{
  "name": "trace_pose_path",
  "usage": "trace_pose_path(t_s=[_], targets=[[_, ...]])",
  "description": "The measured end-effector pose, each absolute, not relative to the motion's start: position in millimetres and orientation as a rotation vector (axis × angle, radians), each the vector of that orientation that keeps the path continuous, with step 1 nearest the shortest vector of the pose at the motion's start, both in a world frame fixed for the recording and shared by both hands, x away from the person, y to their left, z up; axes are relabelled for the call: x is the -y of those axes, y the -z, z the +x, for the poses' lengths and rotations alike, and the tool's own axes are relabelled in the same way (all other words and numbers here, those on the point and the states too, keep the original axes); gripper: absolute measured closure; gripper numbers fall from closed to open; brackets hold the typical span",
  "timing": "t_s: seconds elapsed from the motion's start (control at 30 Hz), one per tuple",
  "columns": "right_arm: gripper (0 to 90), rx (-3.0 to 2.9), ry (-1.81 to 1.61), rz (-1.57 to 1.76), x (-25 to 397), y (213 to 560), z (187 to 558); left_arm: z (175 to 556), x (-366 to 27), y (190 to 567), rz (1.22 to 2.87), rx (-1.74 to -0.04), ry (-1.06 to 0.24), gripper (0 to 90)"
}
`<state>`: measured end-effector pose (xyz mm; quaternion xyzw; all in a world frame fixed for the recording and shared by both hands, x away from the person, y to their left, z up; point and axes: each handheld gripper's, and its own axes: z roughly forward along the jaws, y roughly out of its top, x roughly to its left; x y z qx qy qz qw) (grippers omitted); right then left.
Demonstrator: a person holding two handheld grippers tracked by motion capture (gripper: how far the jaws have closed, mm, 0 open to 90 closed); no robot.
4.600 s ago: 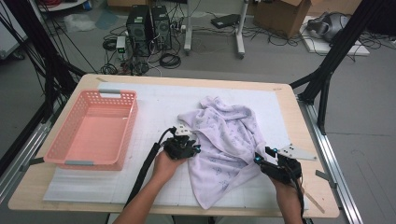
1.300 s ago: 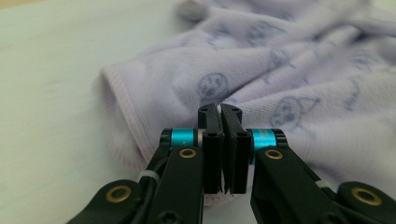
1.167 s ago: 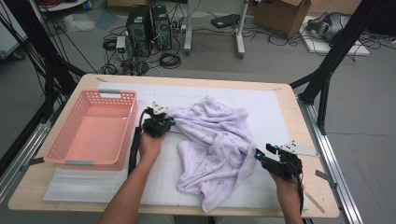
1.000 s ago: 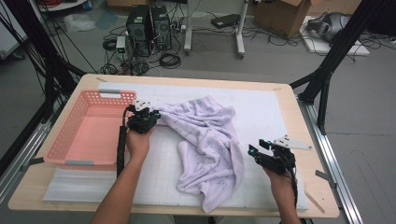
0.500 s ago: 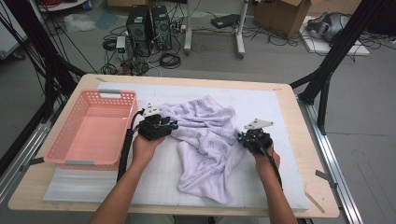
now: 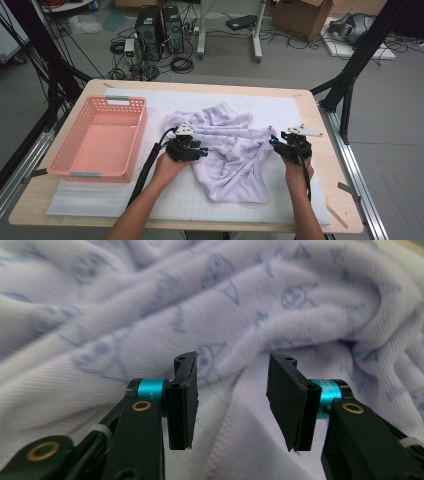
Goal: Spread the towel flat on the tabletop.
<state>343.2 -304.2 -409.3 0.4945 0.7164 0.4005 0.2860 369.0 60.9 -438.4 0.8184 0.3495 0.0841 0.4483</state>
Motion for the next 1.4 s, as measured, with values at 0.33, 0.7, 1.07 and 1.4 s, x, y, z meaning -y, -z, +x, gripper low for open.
trace_pose_path(t_s=[0.33, 0.7, 1.07, 1.4], targets=[[52.8, -2.065, -1.097, 1.226, 292.9, 417.9, 310.2, 345.5, -51.5, 444.8, 2.147, -0.807, -0.299, 86.6], [73.9, -2.304, -1.07, 1.185, 266.3, 446.4, 285.5, 273.7, -98.7, 439.8, 2.078, -0.783, -0.257, 87.0], [86.6, -2.2, -0.797, 1.331, 337.2, 436.7, 244.5, 254.9, -104.5, 441.0, 1.97, -0.794, -0.162, 63.2], [59.9, -2.067, -1.018, 1.299, 358.7, 424.1, 233.1, 314.3, -79.1, 434.2, 1.884, -0.896, -0.179, 60.4]])
